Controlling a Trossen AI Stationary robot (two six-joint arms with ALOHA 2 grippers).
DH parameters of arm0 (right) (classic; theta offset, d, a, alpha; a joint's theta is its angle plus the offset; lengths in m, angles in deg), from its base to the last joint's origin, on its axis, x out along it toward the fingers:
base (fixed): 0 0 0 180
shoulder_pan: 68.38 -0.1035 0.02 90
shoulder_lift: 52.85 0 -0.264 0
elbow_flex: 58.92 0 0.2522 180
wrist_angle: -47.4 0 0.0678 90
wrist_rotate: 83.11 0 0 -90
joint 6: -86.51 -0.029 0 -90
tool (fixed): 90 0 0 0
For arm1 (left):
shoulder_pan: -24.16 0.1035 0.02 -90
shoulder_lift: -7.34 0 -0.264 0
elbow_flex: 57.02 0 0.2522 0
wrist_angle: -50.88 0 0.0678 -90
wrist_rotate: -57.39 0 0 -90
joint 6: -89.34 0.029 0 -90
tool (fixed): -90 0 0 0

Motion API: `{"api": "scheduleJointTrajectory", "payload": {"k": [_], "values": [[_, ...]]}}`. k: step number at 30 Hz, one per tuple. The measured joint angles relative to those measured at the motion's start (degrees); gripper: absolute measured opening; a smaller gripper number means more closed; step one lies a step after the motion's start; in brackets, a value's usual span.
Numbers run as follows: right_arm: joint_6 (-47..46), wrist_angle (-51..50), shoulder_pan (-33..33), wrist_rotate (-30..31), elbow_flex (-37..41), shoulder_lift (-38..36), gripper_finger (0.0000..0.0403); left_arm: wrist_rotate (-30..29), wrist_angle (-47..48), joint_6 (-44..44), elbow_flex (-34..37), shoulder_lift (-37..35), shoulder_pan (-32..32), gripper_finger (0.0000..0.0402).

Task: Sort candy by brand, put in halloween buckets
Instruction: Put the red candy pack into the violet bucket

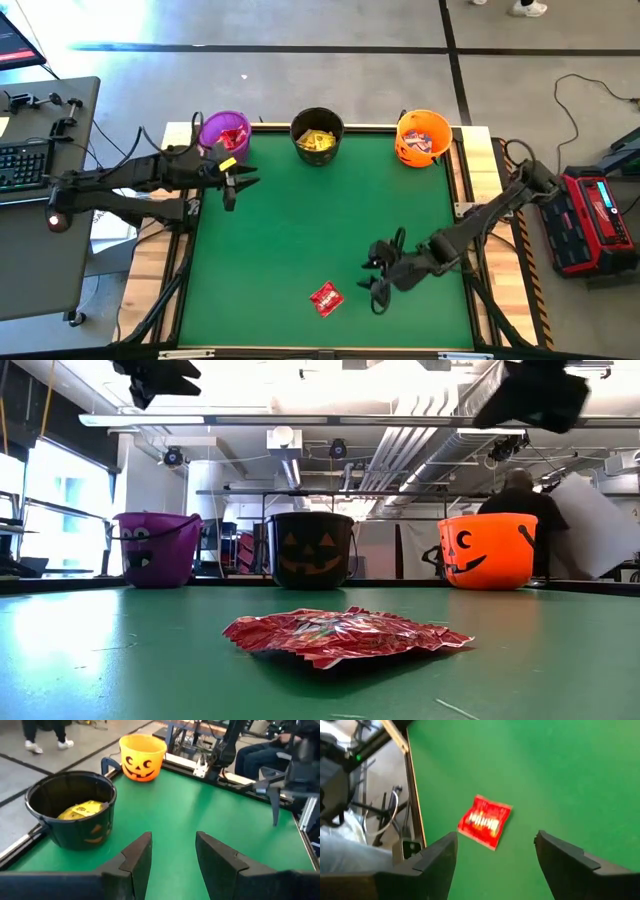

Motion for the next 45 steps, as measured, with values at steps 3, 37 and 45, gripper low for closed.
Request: {"api": "scheduleJointTrajectory", "payload": {"k": [3, 37, 45], "values": [[-0.52, 1.81, -2.27, -0.58, 0.00, 2.66, 0.0255, -2.19, 0.02, -0.63, 0.00, -1.03, -2.09, 0.0145], [15.73, -12.48, -0.27, 2.62, -29.92, 38.43, 0.0254, -3.67, 4.73, -1.70, -0.07, -2.22, -12.74, 0.0145], [15.73, -16.66, -0.51, 1.49, -29.88, 38.43, 0.0250, -0.27, 4.86, -0.35, -0.07, -2.22, -13.14, 0.0145]]}}
